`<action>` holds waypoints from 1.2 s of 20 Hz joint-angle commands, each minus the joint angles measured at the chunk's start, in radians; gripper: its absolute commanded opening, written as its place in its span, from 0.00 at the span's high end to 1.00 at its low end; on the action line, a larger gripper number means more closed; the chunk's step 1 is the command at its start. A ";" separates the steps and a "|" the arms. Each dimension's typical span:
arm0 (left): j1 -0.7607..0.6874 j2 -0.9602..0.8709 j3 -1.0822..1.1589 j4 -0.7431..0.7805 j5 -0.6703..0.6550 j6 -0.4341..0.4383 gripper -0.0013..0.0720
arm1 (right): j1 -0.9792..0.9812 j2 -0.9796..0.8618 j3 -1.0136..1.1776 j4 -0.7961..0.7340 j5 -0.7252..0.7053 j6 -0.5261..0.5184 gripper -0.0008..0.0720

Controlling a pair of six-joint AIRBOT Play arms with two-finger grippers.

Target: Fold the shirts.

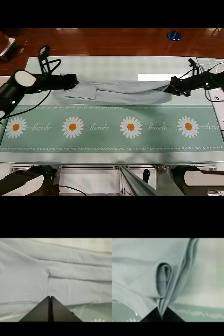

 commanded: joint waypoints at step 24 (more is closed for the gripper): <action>-0.200 -0.351 0.643 0.074 -0.496 -0.116 0.95 | 0.292 0.613 -0.132 0.036 -0.008 0.119 0.96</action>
